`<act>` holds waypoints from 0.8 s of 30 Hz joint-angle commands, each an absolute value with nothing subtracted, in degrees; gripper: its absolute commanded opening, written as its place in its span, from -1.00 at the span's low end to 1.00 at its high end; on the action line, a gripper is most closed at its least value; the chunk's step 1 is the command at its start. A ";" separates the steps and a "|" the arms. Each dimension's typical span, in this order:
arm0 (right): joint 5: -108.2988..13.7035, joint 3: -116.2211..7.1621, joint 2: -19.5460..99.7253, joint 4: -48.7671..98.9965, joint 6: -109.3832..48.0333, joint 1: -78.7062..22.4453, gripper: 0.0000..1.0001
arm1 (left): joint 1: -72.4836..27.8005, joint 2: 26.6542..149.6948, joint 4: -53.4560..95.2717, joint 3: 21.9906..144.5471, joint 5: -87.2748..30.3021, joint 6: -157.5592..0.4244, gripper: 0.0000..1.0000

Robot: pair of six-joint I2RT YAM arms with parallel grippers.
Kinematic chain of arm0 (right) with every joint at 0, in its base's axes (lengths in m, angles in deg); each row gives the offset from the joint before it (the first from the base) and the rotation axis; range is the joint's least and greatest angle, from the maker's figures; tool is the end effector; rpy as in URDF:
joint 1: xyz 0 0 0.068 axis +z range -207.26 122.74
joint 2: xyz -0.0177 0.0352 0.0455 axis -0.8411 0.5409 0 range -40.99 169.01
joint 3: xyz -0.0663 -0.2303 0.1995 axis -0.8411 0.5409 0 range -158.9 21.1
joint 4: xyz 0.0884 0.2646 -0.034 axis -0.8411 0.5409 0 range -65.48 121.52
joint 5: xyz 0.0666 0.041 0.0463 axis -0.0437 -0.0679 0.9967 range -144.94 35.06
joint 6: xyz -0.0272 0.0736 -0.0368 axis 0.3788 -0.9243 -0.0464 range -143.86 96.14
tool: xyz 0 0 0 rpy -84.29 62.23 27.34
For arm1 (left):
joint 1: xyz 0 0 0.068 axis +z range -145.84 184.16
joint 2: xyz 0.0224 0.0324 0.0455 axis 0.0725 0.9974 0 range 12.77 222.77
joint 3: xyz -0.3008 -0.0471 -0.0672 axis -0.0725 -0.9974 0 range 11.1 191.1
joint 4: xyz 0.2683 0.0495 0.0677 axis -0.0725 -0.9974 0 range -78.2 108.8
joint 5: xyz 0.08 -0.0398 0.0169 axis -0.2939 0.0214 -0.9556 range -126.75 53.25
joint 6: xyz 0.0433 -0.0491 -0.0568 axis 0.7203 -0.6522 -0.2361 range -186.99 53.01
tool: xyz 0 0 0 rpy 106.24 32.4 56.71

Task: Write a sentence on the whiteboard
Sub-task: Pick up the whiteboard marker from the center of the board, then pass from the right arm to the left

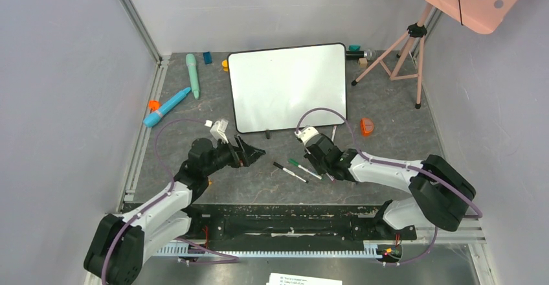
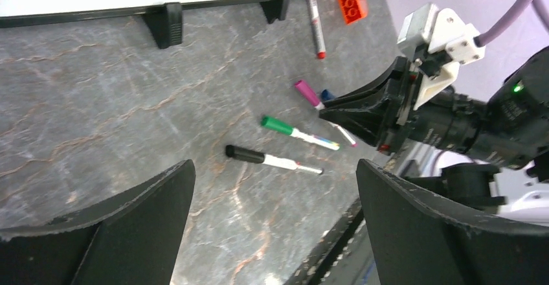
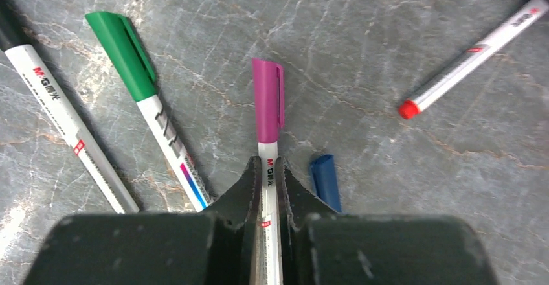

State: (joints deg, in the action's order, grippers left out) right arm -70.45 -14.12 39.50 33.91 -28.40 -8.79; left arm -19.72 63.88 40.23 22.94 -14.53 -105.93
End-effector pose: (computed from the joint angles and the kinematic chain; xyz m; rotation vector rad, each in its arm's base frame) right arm 0.2043 0.1997 0.1462 -0.8256 2.3341 0.0502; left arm 0.1811 -0.1118 0.1839 0.0214 2.0154 -1.0920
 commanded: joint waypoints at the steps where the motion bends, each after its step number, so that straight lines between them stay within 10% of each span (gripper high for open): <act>1: -73.68 -18.27 34.37 35.49 -25.82 -9.35 -1.00 | -20.11 66.48 45.71 28.06 -10.83 -115.30 0.92; 24: -48.41 -26.39 26.26 28.64 -33.25 -9.29 -1.00 | -27.04 84.55 64.70 38.70 -6.69 -125.52 0.20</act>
